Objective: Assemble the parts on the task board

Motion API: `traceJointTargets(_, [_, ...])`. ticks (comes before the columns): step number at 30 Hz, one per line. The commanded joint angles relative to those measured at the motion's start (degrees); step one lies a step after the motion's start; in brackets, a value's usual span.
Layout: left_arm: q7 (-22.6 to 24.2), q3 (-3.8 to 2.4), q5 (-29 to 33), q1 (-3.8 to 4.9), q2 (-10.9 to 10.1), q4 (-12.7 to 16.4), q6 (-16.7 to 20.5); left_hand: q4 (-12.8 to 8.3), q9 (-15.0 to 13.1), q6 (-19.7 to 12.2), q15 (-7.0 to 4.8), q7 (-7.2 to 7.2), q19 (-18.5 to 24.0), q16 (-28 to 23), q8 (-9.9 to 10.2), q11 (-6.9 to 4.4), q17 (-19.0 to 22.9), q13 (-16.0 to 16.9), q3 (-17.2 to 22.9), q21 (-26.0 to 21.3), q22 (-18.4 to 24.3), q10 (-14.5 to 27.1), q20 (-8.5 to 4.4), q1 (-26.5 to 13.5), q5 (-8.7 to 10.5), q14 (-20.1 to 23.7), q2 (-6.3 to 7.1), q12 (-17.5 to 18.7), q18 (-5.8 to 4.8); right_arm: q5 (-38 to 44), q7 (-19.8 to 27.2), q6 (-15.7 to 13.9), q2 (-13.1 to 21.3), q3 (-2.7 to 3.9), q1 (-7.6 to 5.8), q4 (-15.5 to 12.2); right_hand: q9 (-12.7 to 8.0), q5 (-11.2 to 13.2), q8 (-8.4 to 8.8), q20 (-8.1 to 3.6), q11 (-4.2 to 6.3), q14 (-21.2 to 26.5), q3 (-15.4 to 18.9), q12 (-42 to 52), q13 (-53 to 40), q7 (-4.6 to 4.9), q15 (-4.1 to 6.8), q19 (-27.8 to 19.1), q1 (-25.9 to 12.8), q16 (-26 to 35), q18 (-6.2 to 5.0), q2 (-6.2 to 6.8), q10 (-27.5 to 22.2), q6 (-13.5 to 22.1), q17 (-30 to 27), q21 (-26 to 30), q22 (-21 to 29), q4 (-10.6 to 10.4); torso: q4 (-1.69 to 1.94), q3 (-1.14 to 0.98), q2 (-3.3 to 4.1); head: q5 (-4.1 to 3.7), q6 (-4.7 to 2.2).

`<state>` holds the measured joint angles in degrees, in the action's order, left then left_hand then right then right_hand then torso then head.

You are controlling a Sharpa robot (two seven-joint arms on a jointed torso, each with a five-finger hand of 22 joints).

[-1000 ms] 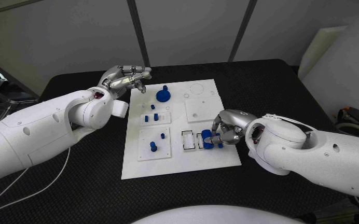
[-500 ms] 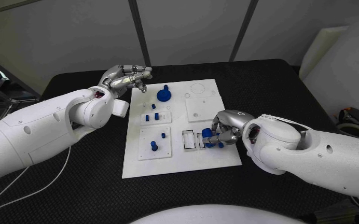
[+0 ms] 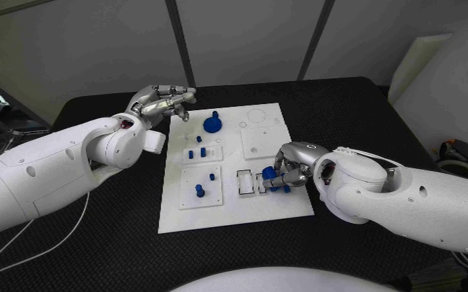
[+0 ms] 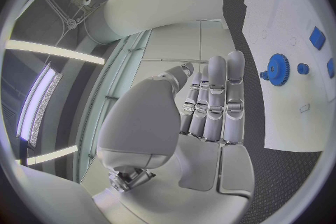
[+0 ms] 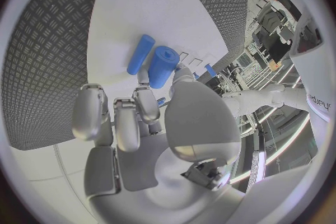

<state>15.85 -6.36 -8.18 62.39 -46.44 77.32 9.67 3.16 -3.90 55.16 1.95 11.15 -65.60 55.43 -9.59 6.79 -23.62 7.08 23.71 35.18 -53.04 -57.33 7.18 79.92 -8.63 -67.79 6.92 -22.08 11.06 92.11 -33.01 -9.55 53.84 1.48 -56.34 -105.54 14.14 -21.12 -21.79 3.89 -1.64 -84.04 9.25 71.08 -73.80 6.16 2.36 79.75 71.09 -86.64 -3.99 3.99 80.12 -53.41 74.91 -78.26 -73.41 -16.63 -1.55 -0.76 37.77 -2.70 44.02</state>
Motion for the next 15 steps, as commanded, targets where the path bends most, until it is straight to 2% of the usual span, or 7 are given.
traceJointTargets(1, [0.14,-0.03,-0.12,0.08,-0.09,0.23,-0.48,0.12,0.02,-0.51,-0.02,0.00,0.04,0.14,-0.33,0.01,0.06,0.06,-0.08,-0.25,0.09,0.41,0.28,-0.52,0.24,0.40,0.03,-0.33,-0.62,-1.70,-0.25,-0.02,0.09,-0.40,0.58,-0.35,0.39,-0.88,-0.67,0.13,0.26,-4.27,0.29,0.45,-0.48,-0.30,0.06,-0.20,0.05,0.16,0.10,-0.77,0.09,-0.02,6.92,0.19,-0.15,-0.05,-0.01,-0.06,0.04,0.03,0.04])
traceJointTargets(5, [0.14,-0.03,-0.12,0.08,-0.15,0.27,-0.48,0.17,0.02,-0.52,-0.01,0.01,0.04,0.16,-0.35,0.02,0.07,0.06,-0.10,-0.27,0.10,0.44,0.29,-0.58,0.23,0.40,0.00,-0.36,-0.62,-3.52,-0.27,-3.73,0.51,-0.40,0.73,-1.52,0.79,-1.91,-1.30,0.01,0.47,-4.43,0.38,1.37,-1.31,-0.53,0.22,0.13,0.24,-0.13,0.21,-1.46,0.70,-0.41,7.60,-0.17,-0.64,-0.04,-0.08,-0.12,0.10,0.16,0.04])
traceJointTargets(8, [0.16,-0.03,-0.12,0.07,-0.10,0.23,-0.50,0.17,0.02,-0.52,-0.01,0.01,0.04,0.16,-0.35,0.02,0.07,0.06,-0.10,-0.27,0.10,0.44,0.29,-0.58,0.23,0.40,0.00,-0.36,-0.62,-6.01,-0.20,-7.06,1.02,-0.39,0.77,-2.27,1.13,-2.74,-1.75,-0.11,0.64,-4.40,0.38,1.12,-1.15,-0.73,0.37,0.10,0.63,-0.05,0.18,-1.93,0.64,-0.76,7.45,-0.11,-0.56,0.03,-0.07,-0.06,-0.01,0.15,0.08])
traceJointTargets(15, [0.14,-0.03,-0.12,0.04,0.07,0.10,-0.56,0.20,0.02,-0.54,-0.01,0.01,0.03,0.17,-0.36,0.02,0.09,0.06,-0.10,-0.29,0.12,0.48,0.30,-0.61,0.23,0.41,-0.02,-0.39,-0.61,-13.26,0.82,-13.81,2.32,-0.36,0.78,-3.75,1.84,-6.44,-2.36,-0.42,0.95,-4.18,0.62,-0.12,-0.38,-1.01,0.66,-0.40,2.26,0.47,0.00,-2.51,0.22,-0.98,6.53,0.55,0.21,0.12,-0.03,-0.02,0.02,0.08,-0.05])
